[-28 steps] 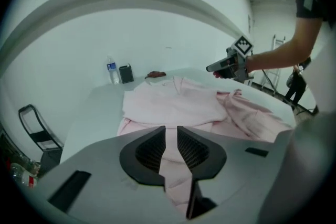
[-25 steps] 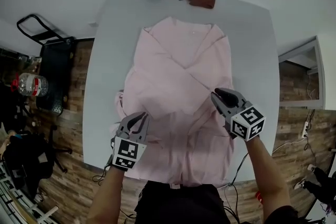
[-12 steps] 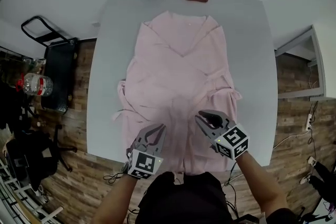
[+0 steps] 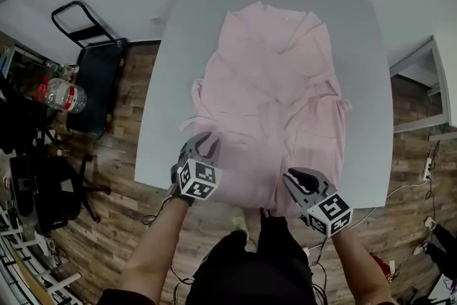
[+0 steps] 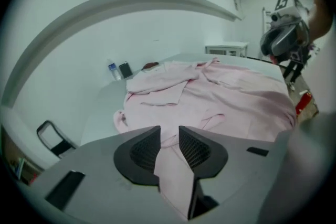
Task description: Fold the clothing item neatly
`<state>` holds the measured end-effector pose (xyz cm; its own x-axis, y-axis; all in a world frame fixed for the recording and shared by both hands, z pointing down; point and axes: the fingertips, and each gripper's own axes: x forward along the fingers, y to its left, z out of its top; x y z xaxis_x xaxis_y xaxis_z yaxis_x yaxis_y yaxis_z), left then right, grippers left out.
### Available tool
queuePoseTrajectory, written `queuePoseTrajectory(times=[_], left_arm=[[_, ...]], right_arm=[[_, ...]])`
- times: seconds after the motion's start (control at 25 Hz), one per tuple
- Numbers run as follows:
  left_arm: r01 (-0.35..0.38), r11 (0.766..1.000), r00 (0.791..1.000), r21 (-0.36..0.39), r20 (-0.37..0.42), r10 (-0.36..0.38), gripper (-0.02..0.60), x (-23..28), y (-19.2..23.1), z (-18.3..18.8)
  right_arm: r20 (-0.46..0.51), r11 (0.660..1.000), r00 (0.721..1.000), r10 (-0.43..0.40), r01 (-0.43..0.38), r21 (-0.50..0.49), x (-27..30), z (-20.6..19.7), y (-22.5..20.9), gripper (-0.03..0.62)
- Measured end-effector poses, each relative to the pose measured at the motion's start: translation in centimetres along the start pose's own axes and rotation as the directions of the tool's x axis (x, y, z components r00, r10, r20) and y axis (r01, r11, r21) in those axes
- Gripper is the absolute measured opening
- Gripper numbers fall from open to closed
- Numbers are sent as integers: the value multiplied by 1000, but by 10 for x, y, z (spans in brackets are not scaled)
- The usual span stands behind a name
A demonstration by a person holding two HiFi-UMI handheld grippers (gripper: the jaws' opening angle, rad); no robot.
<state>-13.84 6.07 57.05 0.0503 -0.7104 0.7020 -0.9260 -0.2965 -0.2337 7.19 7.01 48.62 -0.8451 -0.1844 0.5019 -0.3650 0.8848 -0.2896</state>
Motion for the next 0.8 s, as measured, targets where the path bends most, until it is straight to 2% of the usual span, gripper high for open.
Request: queuePoseTrajectory(times=[0.08,0.16,0.24,0.36,0.44,0.48,0.56,0.68,0.8], left_arm=[[72,988,997,135,16,-75,129,5,-19,10],[138,951,990,278,-2,-143,147,13,-45,14],[176,905,984,387,-43,-173,147,24,-63,11],[214,851,977,479,-102,-188,149,43,-74,5],[237,831,971,504,-129,-199,147,53,-78,3],[244,830,970,502,-136,-203,124,56,-78,3],[246,849,969,467,-135,-206,12,59,-74,6],[208,905,978,372,-73,-195,11,47,-55,32],[142,941,984,307,56,-167,11,24,-42,87]], right_arm=[[5,1000,1000,-18,18,17,-6,-11,15,69],[12,999,999,-34,34,35,-13,-19,30,69],[11,998,999,-53,53,30,-21,-27,41,69],[7,995,996,-85,85,43,-34,-39,48,69],[5,991,993,-114,113,65,-44,-46,45,69],[4,989,992,-127,127,77,-48,-48,43,69],[10,984,989,-147,145,101,-56,-50,39,69],[35,978,985,-168,162,130,-63,-45,29,69],[56,970,981,-187,176,167,-70,-43,18,69]])
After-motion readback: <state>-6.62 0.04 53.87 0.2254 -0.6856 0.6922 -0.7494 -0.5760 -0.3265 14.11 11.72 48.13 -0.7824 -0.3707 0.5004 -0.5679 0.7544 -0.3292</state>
